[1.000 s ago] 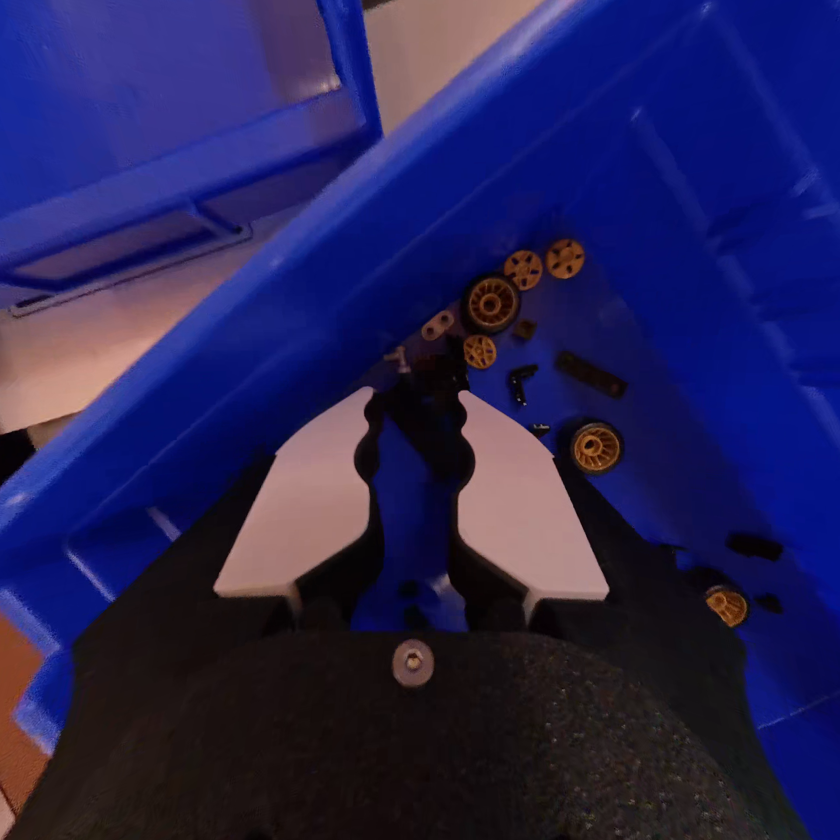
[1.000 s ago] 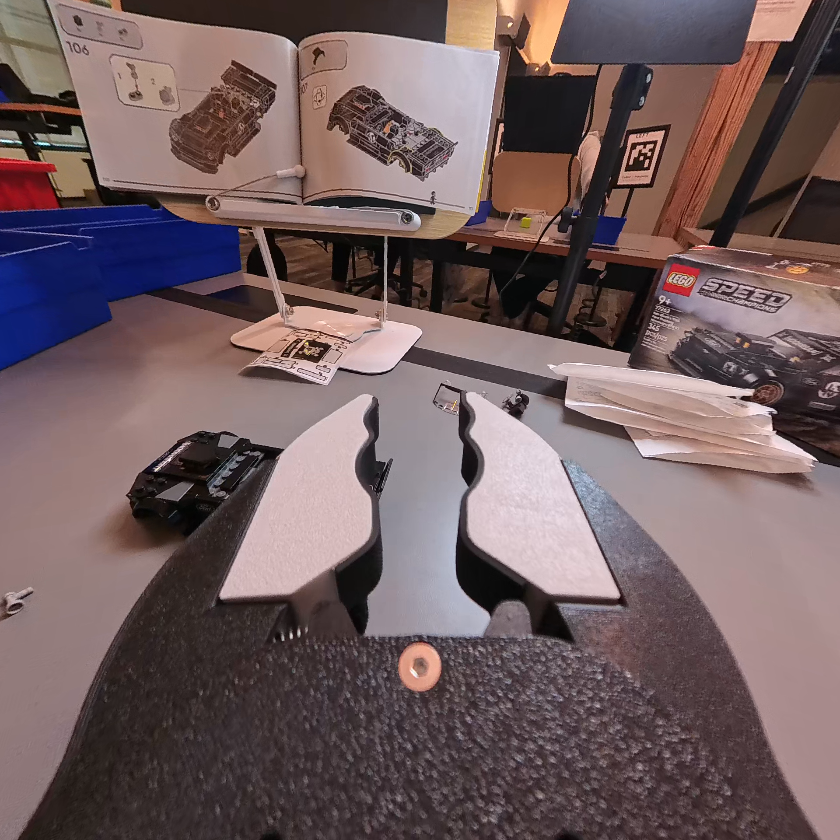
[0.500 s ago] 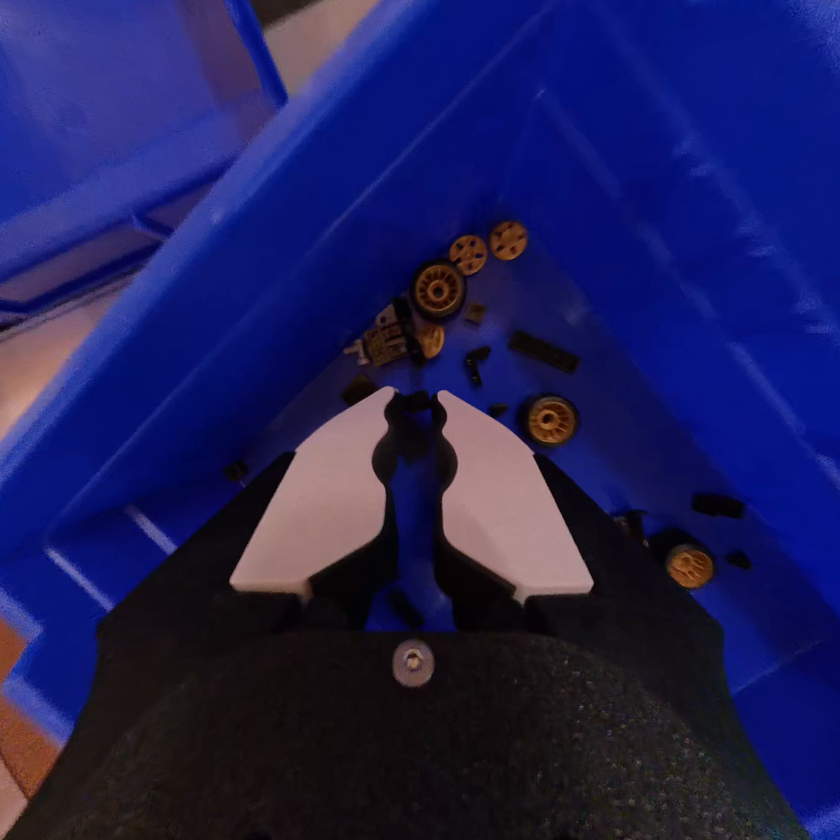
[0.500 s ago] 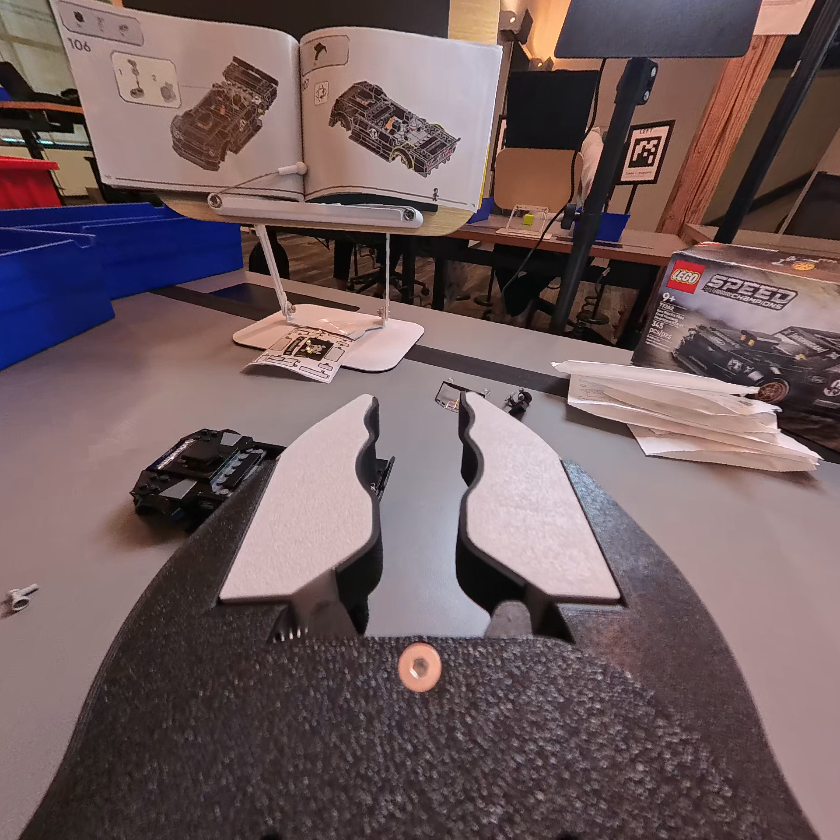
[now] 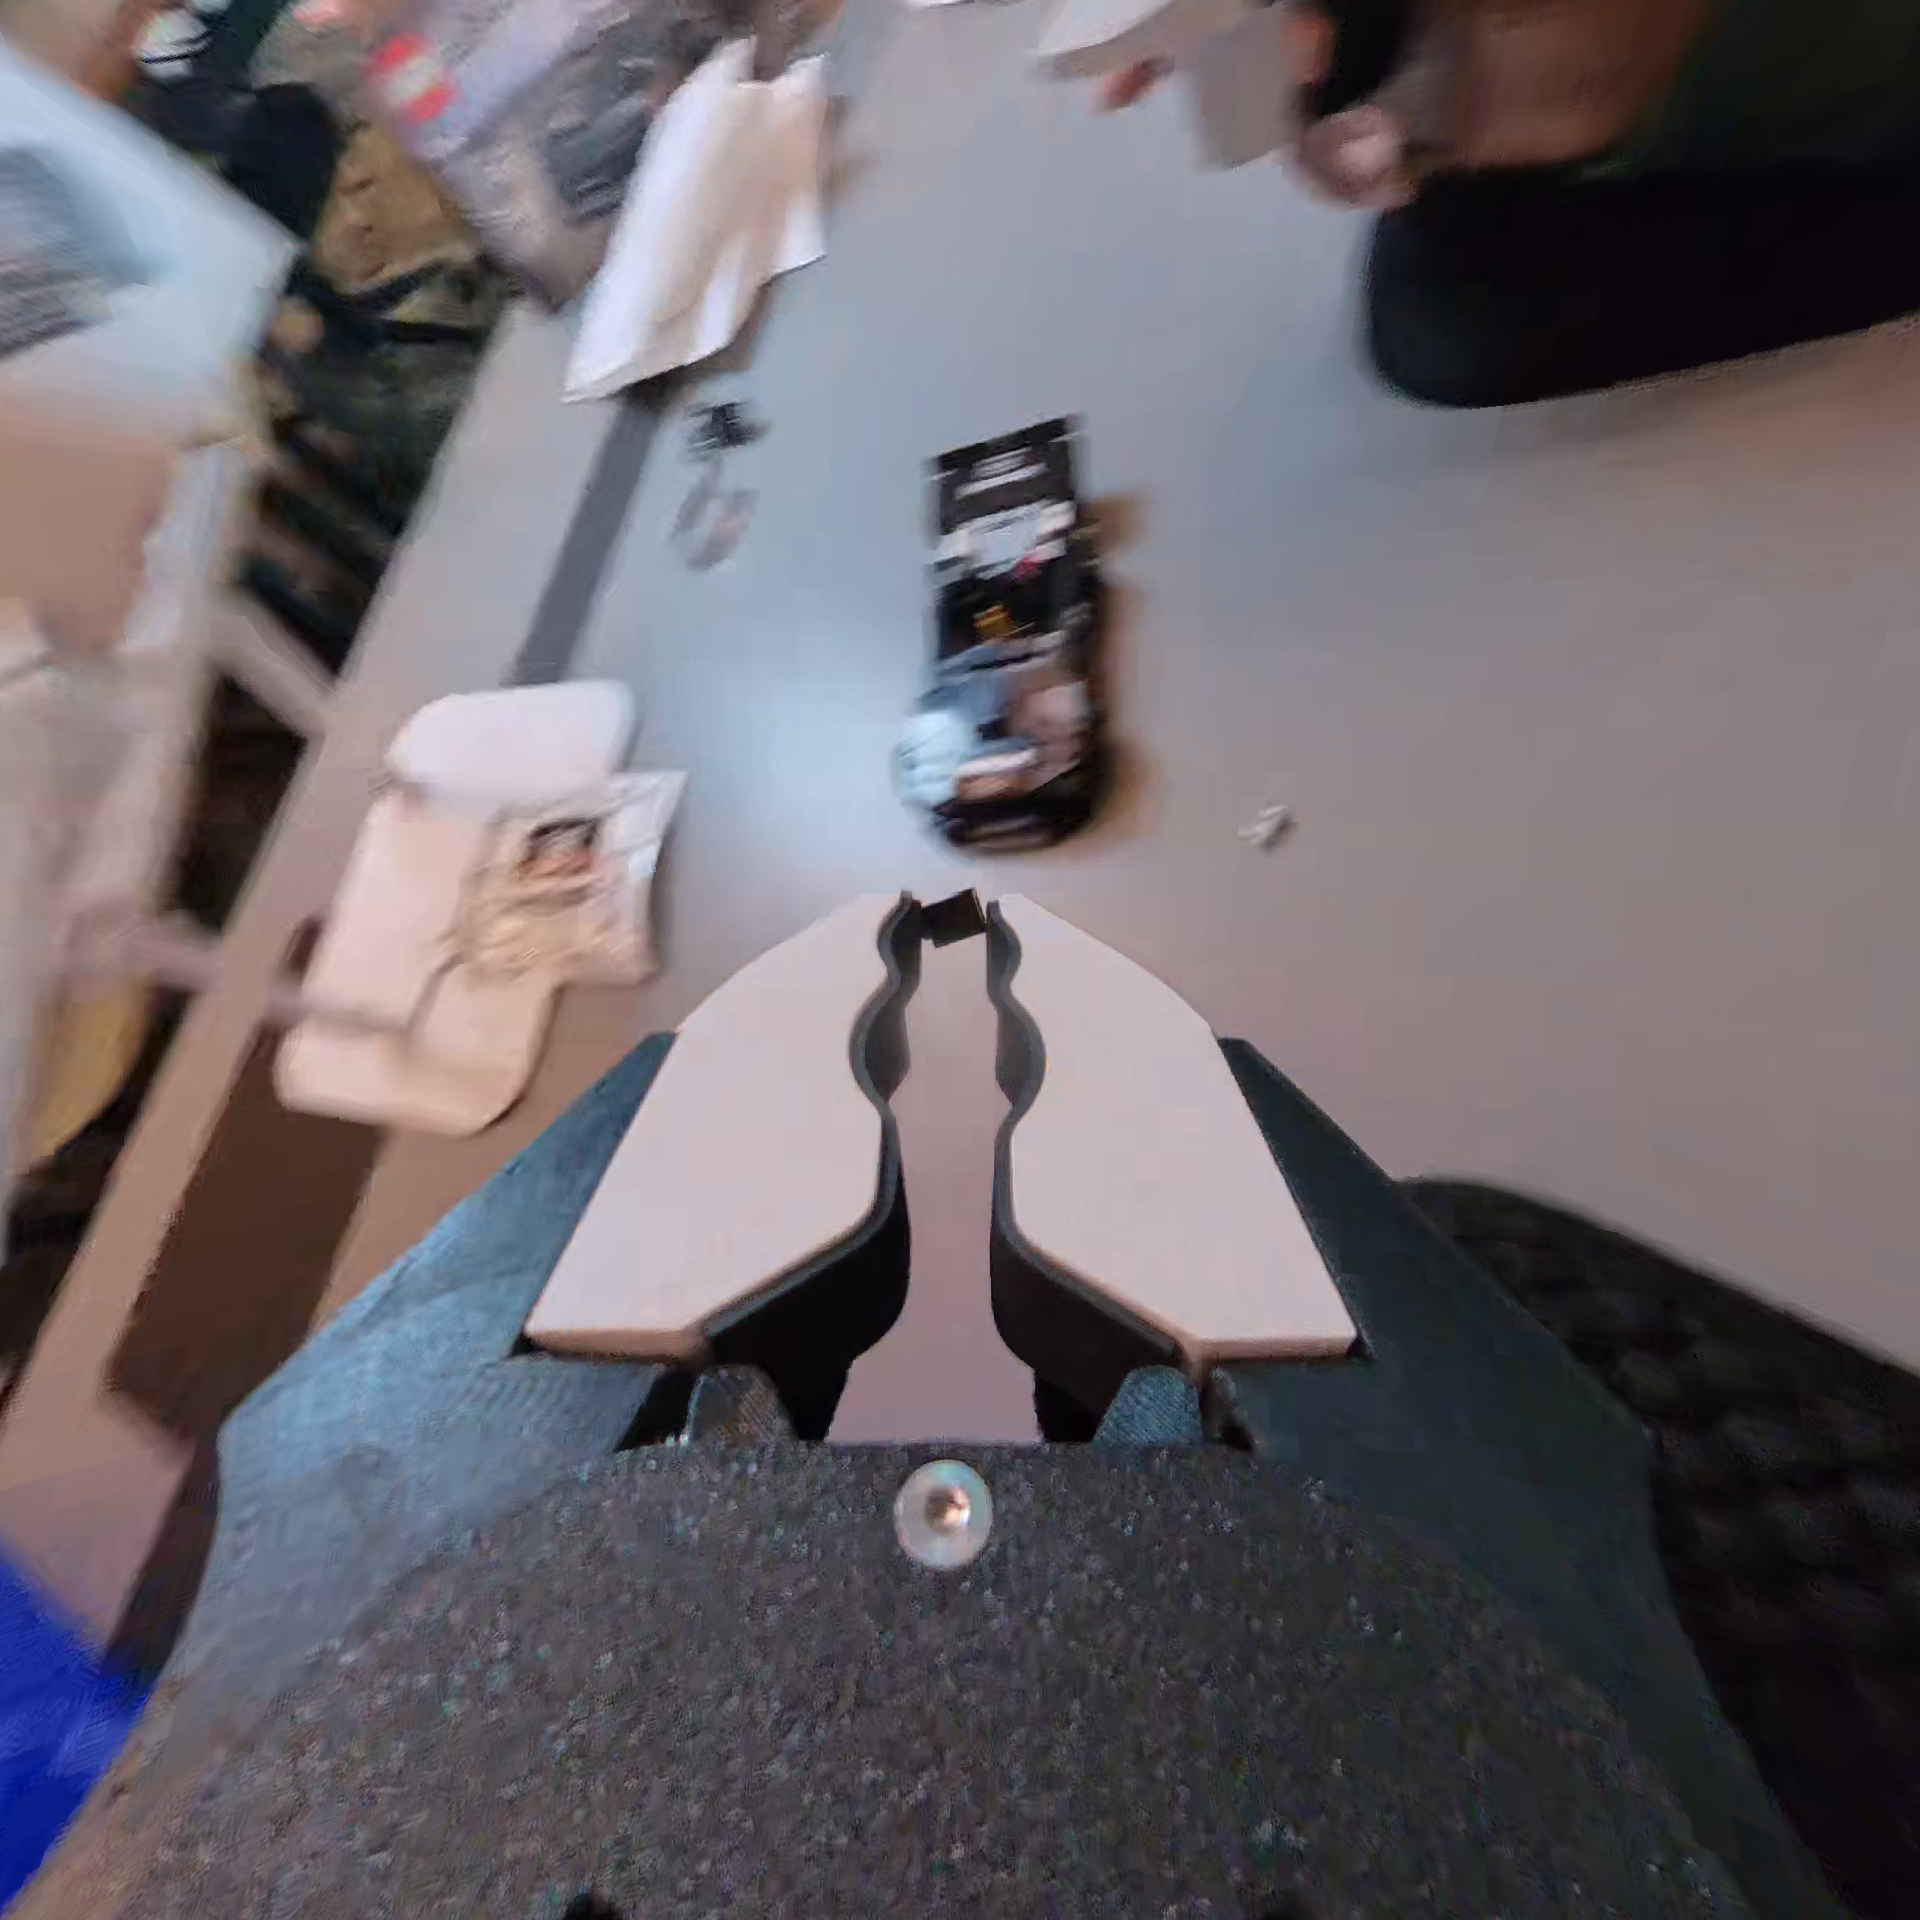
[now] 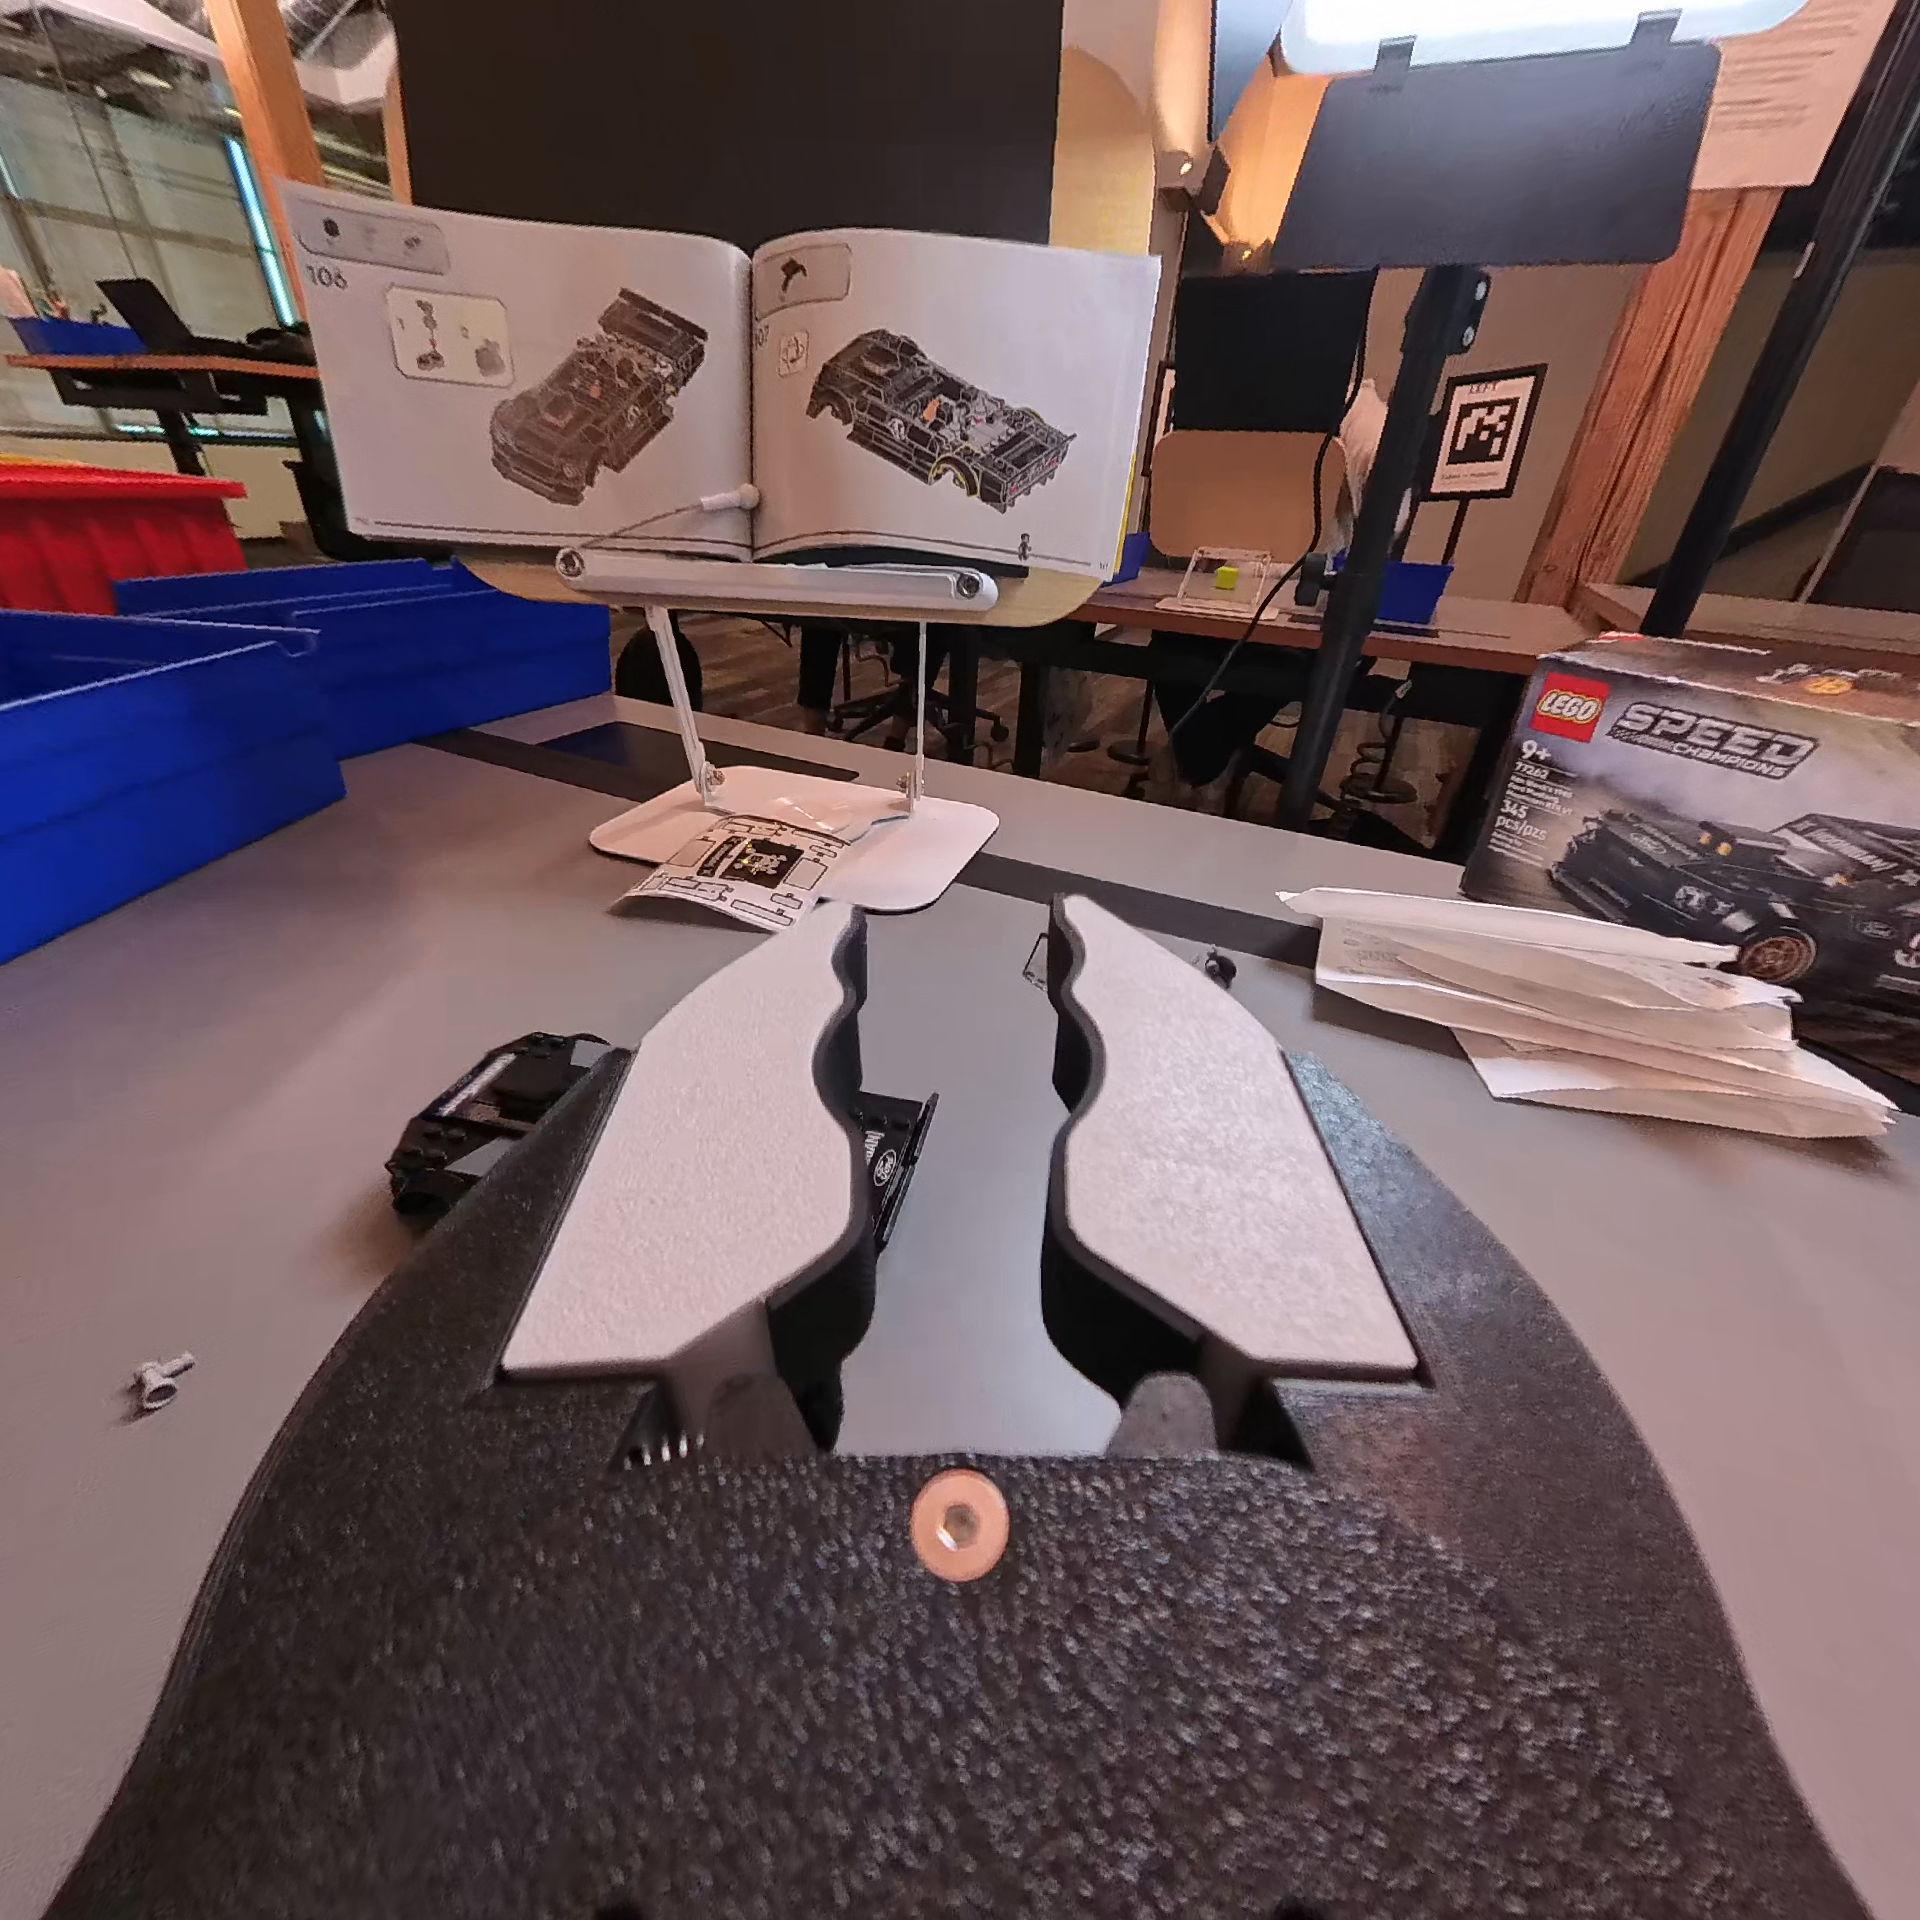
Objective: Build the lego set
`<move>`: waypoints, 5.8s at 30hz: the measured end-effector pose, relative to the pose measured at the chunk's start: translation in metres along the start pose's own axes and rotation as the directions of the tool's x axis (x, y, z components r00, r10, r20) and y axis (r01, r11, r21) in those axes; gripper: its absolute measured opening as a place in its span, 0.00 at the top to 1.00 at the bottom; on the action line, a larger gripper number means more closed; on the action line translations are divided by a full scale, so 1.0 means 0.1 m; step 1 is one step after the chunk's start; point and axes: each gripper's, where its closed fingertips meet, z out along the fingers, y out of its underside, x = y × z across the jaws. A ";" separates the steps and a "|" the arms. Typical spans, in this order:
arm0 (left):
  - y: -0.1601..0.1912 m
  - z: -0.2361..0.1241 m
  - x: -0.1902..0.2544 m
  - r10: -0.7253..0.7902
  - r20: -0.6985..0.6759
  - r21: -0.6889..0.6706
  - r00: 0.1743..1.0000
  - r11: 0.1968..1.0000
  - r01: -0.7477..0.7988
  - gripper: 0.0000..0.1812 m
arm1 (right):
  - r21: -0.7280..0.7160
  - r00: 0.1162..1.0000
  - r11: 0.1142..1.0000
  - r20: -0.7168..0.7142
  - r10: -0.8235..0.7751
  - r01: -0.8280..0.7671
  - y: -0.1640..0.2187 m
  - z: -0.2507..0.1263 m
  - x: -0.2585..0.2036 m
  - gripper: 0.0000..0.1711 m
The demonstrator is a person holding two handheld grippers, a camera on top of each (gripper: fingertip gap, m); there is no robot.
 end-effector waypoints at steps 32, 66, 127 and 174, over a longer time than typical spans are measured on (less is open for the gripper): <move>0.02 -0.52 -0.76 -0.329 0.379 0.274 0.865 0.933 0.235 0.92 | 0.013 0.998 0.999 -0.038 0.046 -0.046 -0.01 -0.17 0.09 0.80; 3.23 -0.89 -1.66 -0.648 0.519 -0.332 0.557 0.448 0.830 0.85 | -0.105 0.999 0.994 -0.043 0.005 -0.010 0.26 -0.01 0.05 0.80; 3.23 -1.11 -1.38 -0.501 0.527 -0.495 0.686 0.475 0.727 0.85 | -0.032 0.992 0.999 -0.122 0.005 -0.009 0.11 -0.11 0.16 0.80; 3.55 -0.66 -2.14 -0.657 0.630 -0.149 0.413 0.419 0.895 0.93 | -0.082 0.990 0.995 -0.120 -0.075 0.065 0.22 -0.01 0.10 0.81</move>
